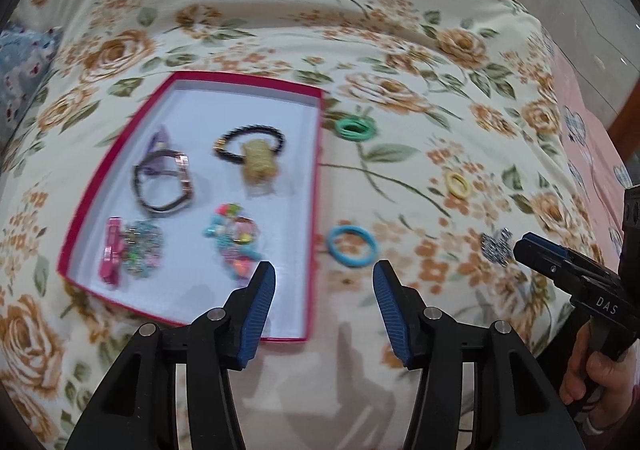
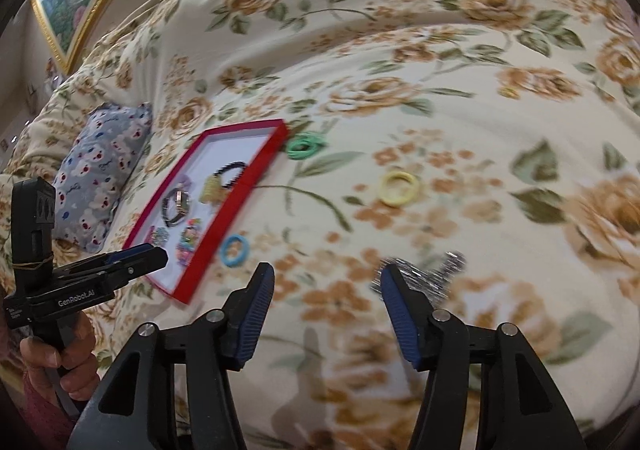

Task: Organize jewelry
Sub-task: 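Grasp the blue hair tie with the left tool while the right grasps the silver chain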

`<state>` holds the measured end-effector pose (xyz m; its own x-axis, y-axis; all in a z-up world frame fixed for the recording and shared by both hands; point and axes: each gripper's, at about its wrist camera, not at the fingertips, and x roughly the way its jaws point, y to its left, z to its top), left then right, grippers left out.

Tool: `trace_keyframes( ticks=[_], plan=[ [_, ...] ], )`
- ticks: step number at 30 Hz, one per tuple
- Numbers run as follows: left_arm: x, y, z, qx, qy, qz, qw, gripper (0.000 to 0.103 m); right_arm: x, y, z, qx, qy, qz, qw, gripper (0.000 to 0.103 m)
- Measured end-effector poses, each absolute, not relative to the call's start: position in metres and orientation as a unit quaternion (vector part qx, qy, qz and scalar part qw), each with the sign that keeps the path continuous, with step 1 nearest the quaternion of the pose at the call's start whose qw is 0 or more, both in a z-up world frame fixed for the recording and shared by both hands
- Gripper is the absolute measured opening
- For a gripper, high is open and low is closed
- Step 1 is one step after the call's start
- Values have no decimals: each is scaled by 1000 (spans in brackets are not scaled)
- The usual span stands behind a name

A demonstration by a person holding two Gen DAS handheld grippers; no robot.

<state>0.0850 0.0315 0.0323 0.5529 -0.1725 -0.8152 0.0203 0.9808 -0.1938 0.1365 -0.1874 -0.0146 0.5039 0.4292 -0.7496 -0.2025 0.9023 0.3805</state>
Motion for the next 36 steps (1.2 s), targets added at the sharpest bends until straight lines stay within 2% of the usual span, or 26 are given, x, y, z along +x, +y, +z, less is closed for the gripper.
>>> trace_keyframes(
  ticks=[13, 25, 28, 33, 35, 36],
  plan=[
    [115, -11, 6, -38, 496, -82, 864, 55, 131, -210, -29, 96, 469, 148, 865, 75],
    [150, -24, -23, -19, 516, -70, 854, 53, 144, -203, -47, 74, 485, 150, 858, 76],
    [157, -24, -31, -17, 522, -66, 850, 43, 148, -202, -50, 70, 486, 149, 858, 76],
    [162, -26, -38, -13, 519, -71, 852, 14, 155, -195, -60, 48, 486, 147, 860, 76],
    [162, -23, -38, -18, 517, -73, 853, 6, 156, -190, -64, 32, 481, 144, 864, 72],
    [162, -21, -38, -23, 516, -76, 853, 5, 156, -187, -64, 23, 478, 142, 866, 68]
  ],
)
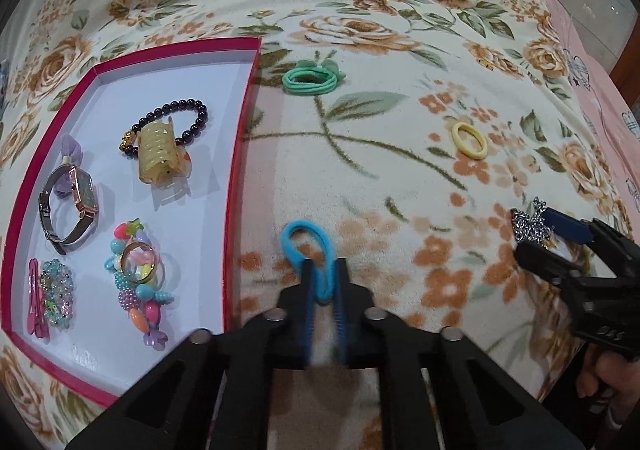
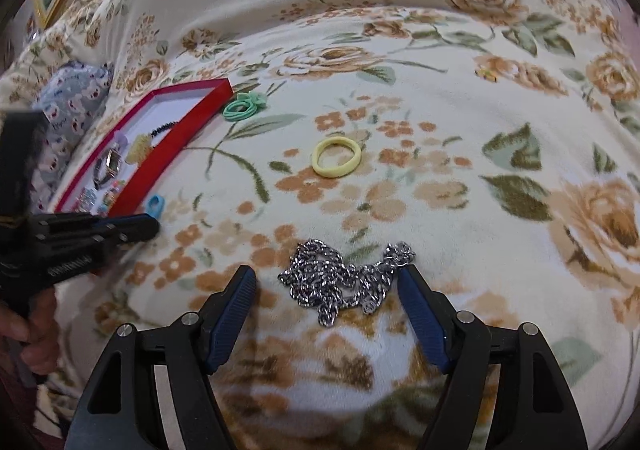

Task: Organize jewelry
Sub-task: 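Grasp the blue hair tie with the left tool while the right grasps the silver chain, then carry the blue hair tie and silver chain into the red box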

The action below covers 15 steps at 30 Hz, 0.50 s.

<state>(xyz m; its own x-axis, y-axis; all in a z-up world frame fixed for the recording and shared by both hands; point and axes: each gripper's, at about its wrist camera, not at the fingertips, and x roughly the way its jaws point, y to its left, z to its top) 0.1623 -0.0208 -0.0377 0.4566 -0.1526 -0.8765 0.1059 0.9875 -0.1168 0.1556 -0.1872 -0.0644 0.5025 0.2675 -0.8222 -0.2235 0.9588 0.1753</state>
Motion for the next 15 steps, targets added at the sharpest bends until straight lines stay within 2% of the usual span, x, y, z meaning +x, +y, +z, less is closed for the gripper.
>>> trace_keyframes(
  ticks=[2, 5, 15],
  plan=[
    [160, -16, -37, -35, 513, -81, 854, 4, 156, -185, -66, 8, 473, 131, 871, 42],
    [156, -8, -34, -52, 510, -86, 854, 3, 160, -191, -66, 18, 474, 125, 872, 19],
    [131, 11, -6, -82, 483, -94, 867, 3, 157, -192, -47, 79, 468, 160, 866, 15]
  ],
)
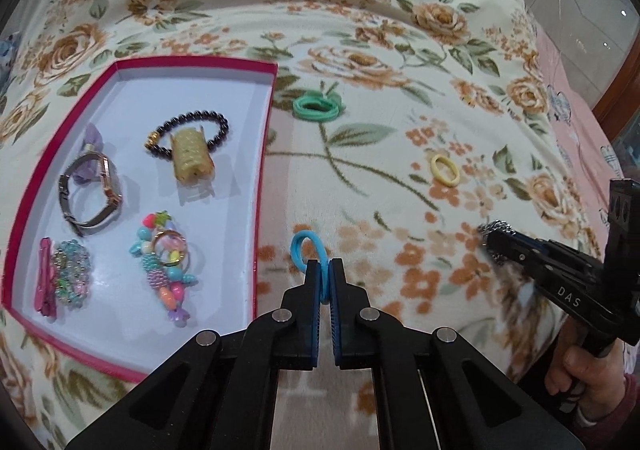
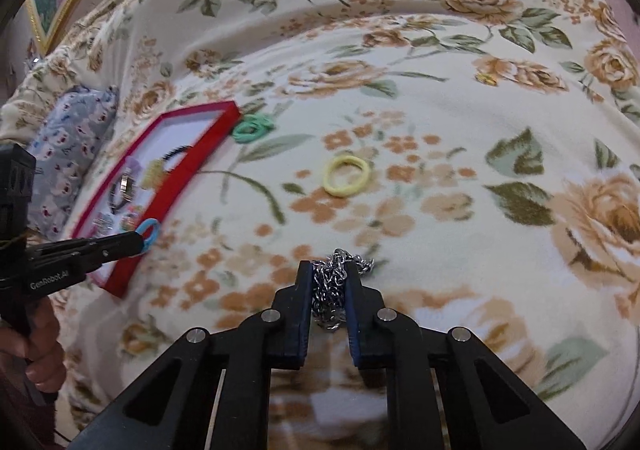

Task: Organize jewelry
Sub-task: 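Carry the blue hair tie and silver chain into the red box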

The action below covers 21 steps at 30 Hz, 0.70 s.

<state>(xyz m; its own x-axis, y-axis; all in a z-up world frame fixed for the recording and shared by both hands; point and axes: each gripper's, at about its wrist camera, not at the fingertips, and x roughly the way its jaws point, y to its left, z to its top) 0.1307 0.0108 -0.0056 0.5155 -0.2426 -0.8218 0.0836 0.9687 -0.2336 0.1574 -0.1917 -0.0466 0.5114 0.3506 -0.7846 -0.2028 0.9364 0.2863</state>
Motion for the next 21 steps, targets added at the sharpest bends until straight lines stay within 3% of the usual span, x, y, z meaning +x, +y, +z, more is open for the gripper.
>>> trace_keyframes(
  ticks=[21],
  plan=[
    [68, 68, 49, -117, 434, -63, 891, 3, 151, -117, 6, 76, 433, 256, 861, 14]
  ],
)
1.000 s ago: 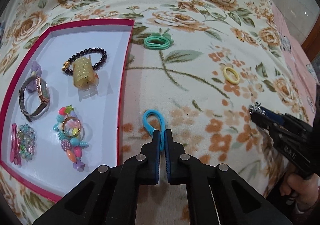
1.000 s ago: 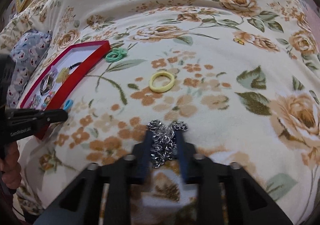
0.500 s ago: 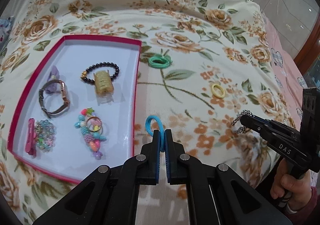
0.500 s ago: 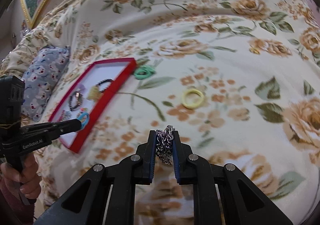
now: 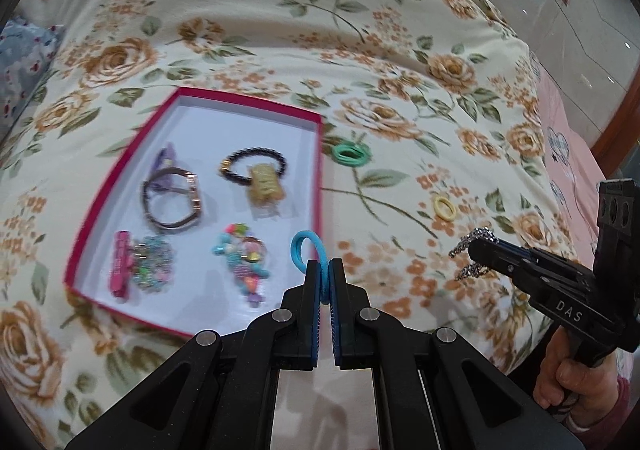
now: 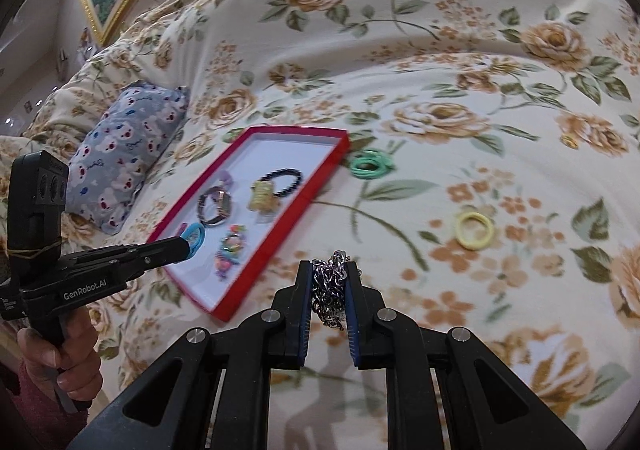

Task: Organize jewelry
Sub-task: 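Carry the blue hair tie and silver chain into the red box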

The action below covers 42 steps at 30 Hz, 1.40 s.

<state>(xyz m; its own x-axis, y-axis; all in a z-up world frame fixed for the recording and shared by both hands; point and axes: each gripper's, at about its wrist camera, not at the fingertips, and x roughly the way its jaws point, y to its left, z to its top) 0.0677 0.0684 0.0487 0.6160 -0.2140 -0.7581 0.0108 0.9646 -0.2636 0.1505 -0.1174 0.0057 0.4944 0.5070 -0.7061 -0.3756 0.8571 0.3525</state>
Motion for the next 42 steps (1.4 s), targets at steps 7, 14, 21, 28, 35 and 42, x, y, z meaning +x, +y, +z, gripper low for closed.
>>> trace_keyframes(
  ticks=[7, 14, 21, 28, 35, 42],
  plan=[
    [53, 103, 52, -137, 427, -20, 893, 3, 154, -84, 13, 64, 428, 293, 853, 15],
    [47, 129, 55, -152, 421, 14, 894, 3, 157, -51, 15, 52, 428, 325, 842, 15],
    [46, 144, 48, -163, 424, 32, 890, 3, 159, -16, 12, 39, 431, 357, 828, 15],
    [58, 146, 37, -166, 434, 32, 885, 3, 162, 11, -4, 26, 447, 372, 813, 14],
    [72, 143, 21, -158, 451, 25, 878, 3, 168, 24, -28, 8, 472, 369, 801, 15],
    [85, 139, 3, -149, 473, 22, 868, 3, 172, 31, -42, -7, 491, 368, 790, 15]
  ],
)
